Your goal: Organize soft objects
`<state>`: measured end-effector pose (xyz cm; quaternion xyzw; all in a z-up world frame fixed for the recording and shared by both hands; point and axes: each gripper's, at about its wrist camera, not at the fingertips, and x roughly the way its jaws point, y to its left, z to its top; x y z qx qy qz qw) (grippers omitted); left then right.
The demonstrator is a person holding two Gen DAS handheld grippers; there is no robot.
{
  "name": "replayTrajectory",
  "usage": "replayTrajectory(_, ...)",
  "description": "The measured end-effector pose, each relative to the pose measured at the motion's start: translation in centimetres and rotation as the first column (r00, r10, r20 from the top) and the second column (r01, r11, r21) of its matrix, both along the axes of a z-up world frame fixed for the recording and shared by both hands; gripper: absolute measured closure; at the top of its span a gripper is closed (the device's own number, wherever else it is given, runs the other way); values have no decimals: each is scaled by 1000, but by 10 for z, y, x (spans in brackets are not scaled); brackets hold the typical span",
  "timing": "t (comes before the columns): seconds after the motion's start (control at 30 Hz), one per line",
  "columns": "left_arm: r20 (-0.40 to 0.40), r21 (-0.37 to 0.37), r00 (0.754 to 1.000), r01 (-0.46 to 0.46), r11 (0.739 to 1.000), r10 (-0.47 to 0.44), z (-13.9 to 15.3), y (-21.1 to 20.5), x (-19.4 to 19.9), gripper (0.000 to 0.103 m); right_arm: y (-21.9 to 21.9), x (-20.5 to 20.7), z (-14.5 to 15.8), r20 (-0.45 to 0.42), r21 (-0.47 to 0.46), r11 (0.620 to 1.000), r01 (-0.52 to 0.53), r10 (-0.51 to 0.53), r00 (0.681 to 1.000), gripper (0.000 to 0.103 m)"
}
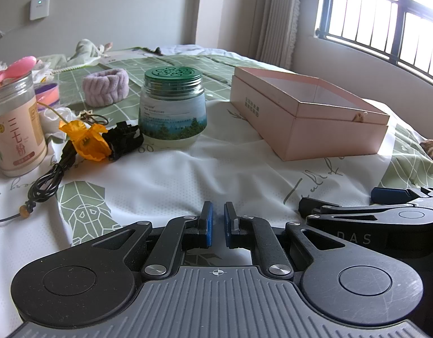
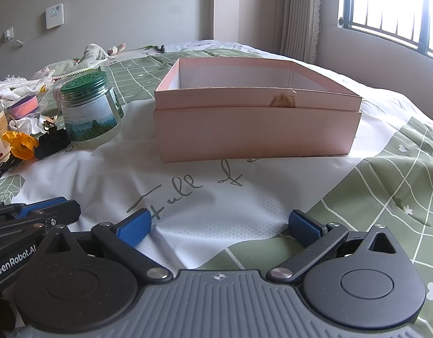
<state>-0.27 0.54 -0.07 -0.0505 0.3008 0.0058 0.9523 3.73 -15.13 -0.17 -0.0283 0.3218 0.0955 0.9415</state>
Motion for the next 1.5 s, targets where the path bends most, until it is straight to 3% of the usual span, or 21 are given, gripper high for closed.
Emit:
replayTrajectory(0.83, -3, 24, 1000, -12, 1000, 12, -1, -4, 1, 93, 0, 0, 0, 0, 0, 1000, 0, 0, 1000, 0)
replayTrajectory(0.97, -3, -12, 1000, -12, 1000, 12, 0, 1, 2, 93, 0, 1, 0, -2, -5, 1000, -1, 1, 1000, 0)
replayTrajectory(1.1, -7, -107, 1000, -14, 994, 14, 0, 14, 2, 92, 9, -1, 6, 6, -100, 994, -39, 40, 999, 0)
replayTrajectory(1.2, -27, -109, 1000, -5, 994, 2, 4, 15, 4, 92, 20, 0, 14, 13, -208, 974, -91, 96, 995, 0)
replayTrajectory(1.3, -70, -135, 998, -2, 991, -7, 12, 22, 6, 92, 18, 12, 18, -106, -134, 991, -21, 7, 994, 0)
replayTrajectory(1.37, -109, -180, 994, -27, 983, 7, 22, 36, 7, 92, 12, 29, 23, -245, -56, 998, 41, -53, 968, 0)
replayTrajectory(1.5, -154, -221, 986, -95, 971, 61, 56, 79, 2, 91, 12, 54, 27, -386, -71, 996, 45, -69, 920, 0)
